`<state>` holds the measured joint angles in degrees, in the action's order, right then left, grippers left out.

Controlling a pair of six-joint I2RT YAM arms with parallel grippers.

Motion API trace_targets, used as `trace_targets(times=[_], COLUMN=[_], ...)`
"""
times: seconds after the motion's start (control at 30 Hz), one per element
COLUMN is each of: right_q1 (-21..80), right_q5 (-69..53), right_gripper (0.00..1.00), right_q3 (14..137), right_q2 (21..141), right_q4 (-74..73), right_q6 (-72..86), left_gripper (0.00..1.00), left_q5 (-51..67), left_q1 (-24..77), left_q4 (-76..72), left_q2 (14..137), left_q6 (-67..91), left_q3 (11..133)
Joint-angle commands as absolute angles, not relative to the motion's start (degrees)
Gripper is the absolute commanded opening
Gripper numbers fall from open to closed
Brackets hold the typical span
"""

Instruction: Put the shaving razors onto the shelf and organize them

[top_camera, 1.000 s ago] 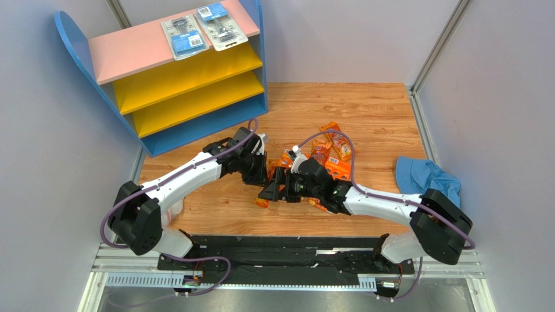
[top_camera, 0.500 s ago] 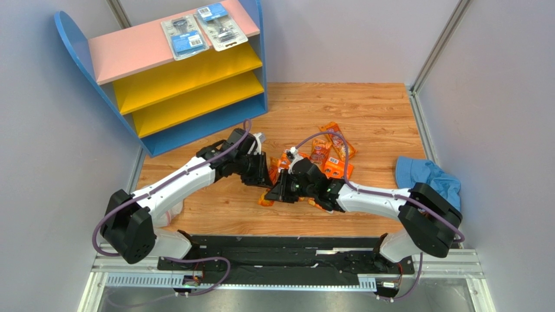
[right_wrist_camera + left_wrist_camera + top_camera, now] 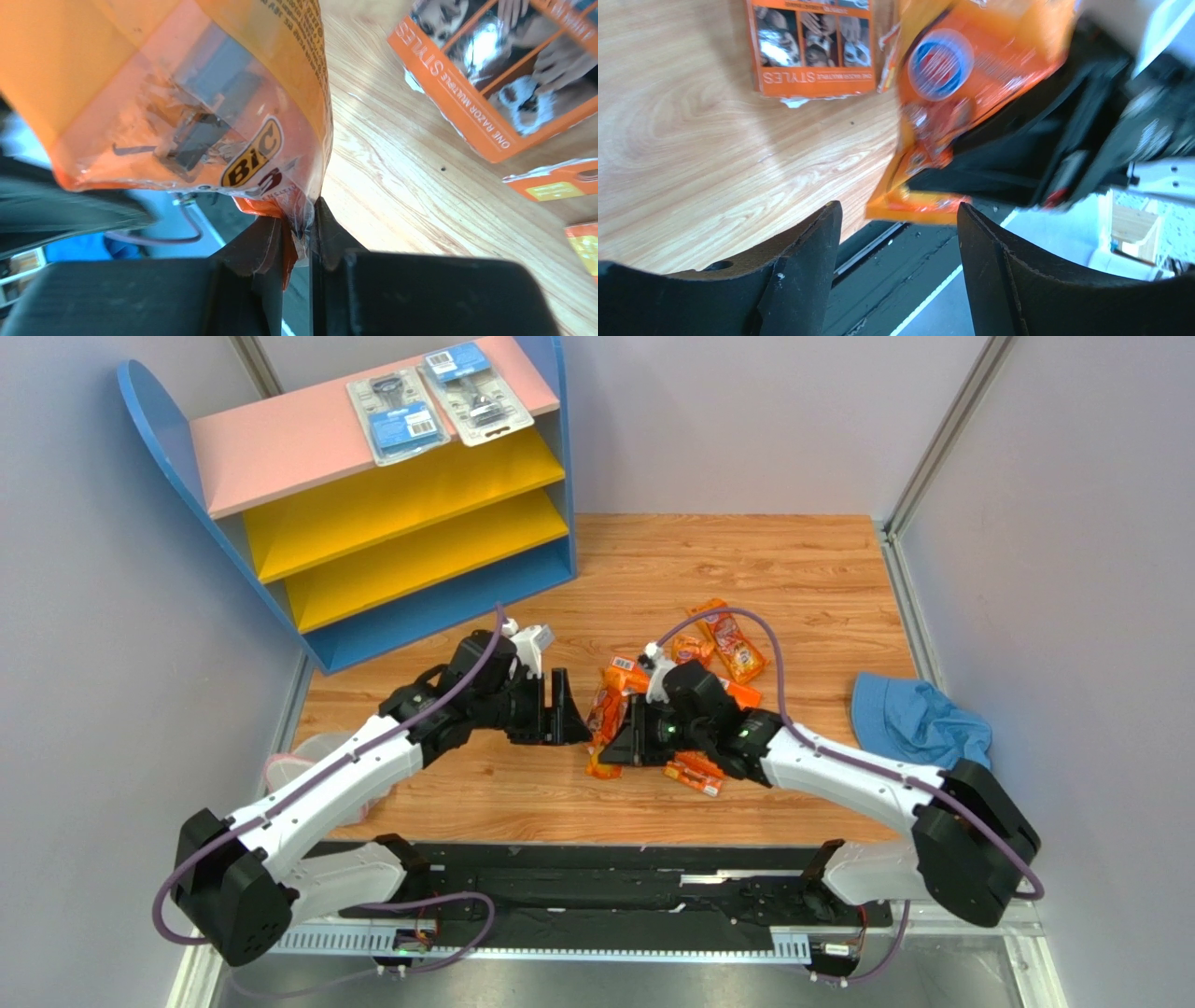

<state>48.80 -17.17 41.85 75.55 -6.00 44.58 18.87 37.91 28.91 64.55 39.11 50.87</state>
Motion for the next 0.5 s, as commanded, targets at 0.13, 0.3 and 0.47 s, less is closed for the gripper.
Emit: trace_targets(times=[0.13,0.3,0.47], right_q1=[40.96,40.25,40.25], right_q5=[-32.24,-36.47,-37.18], right_gripper=[0.02,0.02,0.02], right_q3=[40.17,40.43,40.17], right_q2=[66.71,66.80,66.80], right_q4=[-0.44,3.69,4.83], right_q6=[43.33,44.38,44.91], left_gripper=[0.71,0.70,0.68], left_q5=[31.79,35.59,36.12], left_q1=[38.23,38.23,38.23], left_q4=[6.44,-5.69,-9.58], left_q2=[56.96,56.25,56.16], left_q6=[44.37,49.48,52.03], left_q3=[38.33,33.75,32.26])
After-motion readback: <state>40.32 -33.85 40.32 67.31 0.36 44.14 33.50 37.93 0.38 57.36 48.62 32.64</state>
